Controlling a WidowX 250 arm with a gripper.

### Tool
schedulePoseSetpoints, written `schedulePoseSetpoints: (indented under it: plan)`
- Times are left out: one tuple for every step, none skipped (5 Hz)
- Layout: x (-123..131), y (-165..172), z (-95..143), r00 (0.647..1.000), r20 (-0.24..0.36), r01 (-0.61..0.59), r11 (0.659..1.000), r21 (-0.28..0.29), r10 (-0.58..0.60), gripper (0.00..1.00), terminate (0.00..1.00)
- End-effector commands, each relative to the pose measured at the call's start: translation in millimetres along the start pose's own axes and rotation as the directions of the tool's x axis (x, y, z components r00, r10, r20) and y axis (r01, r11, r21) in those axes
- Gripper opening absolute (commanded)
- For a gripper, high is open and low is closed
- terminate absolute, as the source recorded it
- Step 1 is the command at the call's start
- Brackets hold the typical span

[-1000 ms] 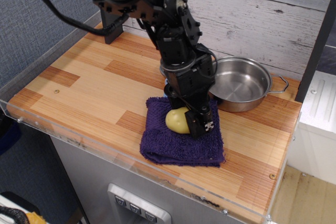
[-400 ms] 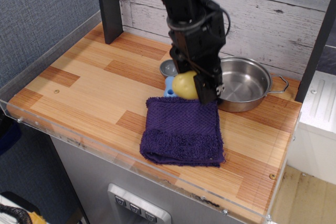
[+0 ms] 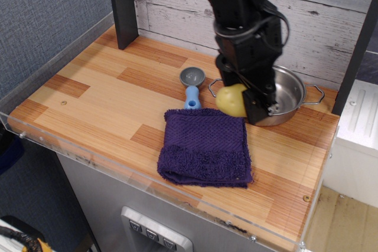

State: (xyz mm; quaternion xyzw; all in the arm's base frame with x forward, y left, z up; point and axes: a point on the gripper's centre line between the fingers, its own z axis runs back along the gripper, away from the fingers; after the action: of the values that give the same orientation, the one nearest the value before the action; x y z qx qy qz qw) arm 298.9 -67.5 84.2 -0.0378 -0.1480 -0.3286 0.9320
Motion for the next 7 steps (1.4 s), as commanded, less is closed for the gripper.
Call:
schedulePoseSetpoints:
  plan:
    - [15.8,-11.5,0.2,0.997,0.054,0.055,0.998,0.019,-0.056,0.00,0.00]
    - [18.9,-18.1,-17.7,0.997,0.032,0.072,0.997,0.005,-0.072,0.00,0.00]
    - [36.9,-23.2,-31.8,0.996,0.020,0.091,0.996,0.005,-0.091,0.00,0.00]
    - [42.9,-32.5,-44.0,0.993,0.003,0.119,0.993,-0.016,-0.119,0.00,0.00]
    - [42.2,-35.3,-51.8,0.993,-0.010,0.121,0.992,-0.026,-0.121,0.00,0.00]
    - [39.7,-34.0,-53.1,0.994,-0.009,0.108,0.994,-0.027,-0.109,0.00,0.00]
    - [31.1,-28.5,-51.5,0.998,-0.009,0.069,0.997,-0.021,-0.069,0.00,0.00]
